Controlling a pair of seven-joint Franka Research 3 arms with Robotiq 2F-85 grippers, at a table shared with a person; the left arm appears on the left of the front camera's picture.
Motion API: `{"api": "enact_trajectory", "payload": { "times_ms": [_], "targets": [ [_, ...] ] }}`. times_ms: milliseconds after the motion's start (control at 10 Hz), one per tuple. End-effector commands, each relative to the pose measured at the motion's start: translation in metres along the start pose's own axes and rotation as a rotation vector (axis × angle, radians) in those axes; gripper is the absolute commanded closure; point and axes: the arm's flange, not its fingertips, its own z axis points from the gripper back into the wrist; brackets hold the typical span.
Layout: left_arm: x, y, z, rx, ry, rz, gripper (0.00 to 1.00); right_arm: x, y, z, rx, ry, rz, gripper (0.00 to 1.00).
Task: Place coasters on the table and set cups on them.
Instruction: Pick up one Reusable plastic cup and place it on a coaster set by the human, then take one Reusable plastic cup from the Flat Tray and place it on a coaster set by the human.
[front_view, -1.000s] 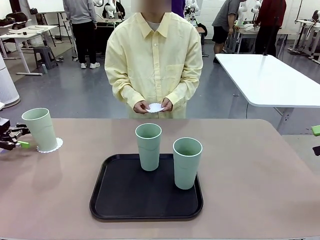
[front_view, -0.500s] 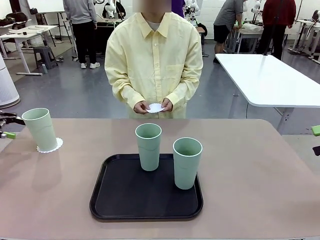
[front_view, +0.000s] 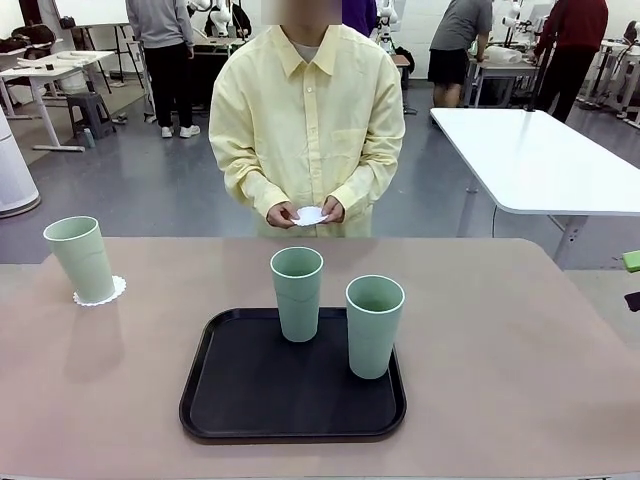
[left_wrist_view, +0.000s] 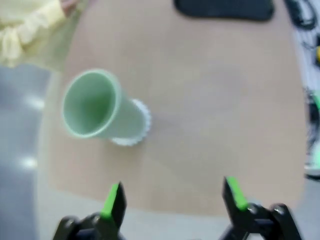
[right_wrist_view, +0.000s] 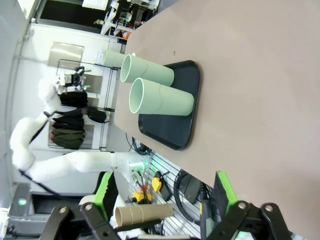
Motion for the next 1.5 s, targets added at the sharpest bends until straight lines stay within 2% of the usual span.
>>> {"api": "enact_trajectory", "payload": {
  "times_ms": [0,200,400,500,600,700,800,1400],
  "targets": [
    [0.065,-0.039,-0.021,-0.108,0.116,0.079,0.00,0.000,-0.001,0.001,0.015,-0.001,0.009,0.00],
    [0.121,-0.048,-0.051,-0.082,0.277,0.079,0.00,0.000,-0.001,0.001,0.015,-0.001,0.009,0.00],
    [0.172,-0.048,-0.093,0.026,0.338,0.167,0.00,0.000,-0.001,0.001,0.015,-0.001,0.009,0.00],
    [0.191,-0.042,-0.115,0.113,0.379,0.199,0.00,0.000,-0.001,0.001,0.015,-0.001,0.009,0.00],
    [0.203,-0.030,-0.140,0.250,0.436,0.242,0.00,0.000,-0.001,0.001,0.015,-0.001,0.009,0.00],
    [0.206,-0.020,-0.156,0.341,0.442,0.281,0.00,0.000,-0.001,0.001,0.015,-0.001,0.009,0.00],
    [0.207,-0.045,-0.112,0.134,0.321,0.173,0.00,0.000,-0.001,0.001,0.015,-0.001,0.009,0.00],
    [0.207,-0.045,-0.112,0.134,0.321,0.173,0.00,0.000,-0.001,0.001,0.015,-0.001,0.009,0.00]
  ]
}}
